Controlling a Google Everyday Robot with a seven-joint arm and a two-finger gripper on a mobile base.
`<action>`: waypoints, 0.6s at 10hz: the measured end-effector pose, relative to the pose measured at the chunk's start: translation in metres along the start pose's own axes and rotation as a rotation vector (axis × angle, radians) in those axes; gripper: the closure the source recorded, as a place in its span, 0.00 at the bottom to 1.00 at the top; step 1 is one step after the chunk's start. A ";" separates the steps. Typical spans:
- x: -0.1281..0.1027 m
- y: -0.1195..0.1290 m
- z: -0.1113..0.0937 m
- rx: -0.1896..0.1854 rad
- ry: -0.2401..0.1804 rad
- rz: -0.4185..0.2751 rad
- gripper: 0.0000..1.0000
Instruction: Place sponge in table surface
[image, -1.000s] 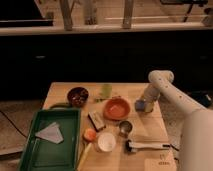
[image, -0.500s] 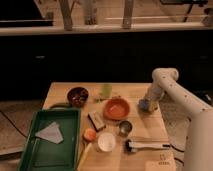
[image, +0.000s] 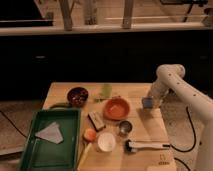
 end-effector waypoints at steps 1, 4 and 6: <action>-0.006 0.004 -0.007 0.004 0.000 -0.028 1.00; -0.018 0.016 -0.012 0.008 0.005 -0.101 1.00; -0.025 0.022 -0.011 0.005 0.003 -0.153 1.00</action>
